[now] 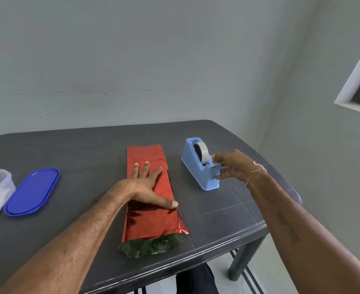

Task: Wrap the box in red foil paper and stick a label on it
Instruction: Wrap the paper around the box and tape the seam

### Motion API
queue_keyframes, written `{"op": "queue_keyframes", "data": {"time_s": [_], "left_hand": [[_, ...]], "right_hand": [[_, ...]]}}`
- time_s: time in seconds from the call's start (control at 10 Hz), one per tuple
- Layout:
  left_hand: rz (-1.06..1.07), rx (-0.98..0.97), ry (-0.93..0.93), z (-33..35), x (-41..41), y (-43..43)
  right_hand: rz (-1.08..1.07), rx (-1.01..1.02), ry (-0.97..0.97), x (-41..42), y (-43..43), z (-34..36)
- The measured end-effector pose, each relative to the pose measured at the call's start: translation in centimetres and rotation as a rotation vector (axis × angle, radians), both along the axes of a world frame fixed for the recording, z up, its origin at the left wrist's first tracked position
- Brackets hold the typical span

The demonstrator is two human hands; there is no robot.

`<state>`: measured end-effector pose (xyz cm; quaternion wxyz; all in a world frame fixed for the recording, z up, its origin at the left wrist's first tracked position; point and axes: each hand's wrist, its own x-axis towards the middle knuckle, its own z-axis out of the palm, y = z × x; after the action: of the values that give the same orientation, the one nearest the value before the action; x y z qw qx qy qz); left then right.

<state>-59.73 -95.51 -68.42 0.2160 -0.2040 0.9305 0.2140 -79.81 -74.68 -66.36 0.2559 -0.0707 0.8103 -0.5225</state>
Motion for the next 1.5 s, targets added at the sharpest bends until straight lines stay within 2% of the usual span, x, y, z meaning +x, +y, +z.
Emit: {"op": "queue_keyframes", "data": {"time_s": [0.3,0.7,1.0,1.2,1.3,1.4,1.5], "left_hand": [[0.003,0.01,-0.004,-0.1,-0.1,-0.1],[0.0,0.006,-0.005,-0.2,-0.2,-0.2],[-0.01,-0.012,-0.003,-0.5,-0.2,-0.4],[-0.027,-0.018,-0.019,-0.5,-0.4,-0.3],[-0.024,-0.014,-0.009,-0.5,-0.4,0.0],[-0.039,-0.016,-0.02,-0.3,-0.4,-0.3],[-0.023,-0.007,0.012,0.4,-0.5,-0.5]], "right_hand": [[-0.096,-0.214,-0.062,1.1,0.9,-1.9],[-0.161,-0.339,-0.037,2.7,2.2,-5.7],[-0.183,-0.512,-0.09,3.8,2.4,-7.8],[-0.306,-0.248,0.193,4.1,1.6,-11.2],[-0.354,-0.239,0.187,5.1,2.2,-11.2],[-0.343,-0.197,0.358,7.6,2.1,-11.2],[-0.123,-0.348,0.351,9.6,1.2,-9.6]]}}
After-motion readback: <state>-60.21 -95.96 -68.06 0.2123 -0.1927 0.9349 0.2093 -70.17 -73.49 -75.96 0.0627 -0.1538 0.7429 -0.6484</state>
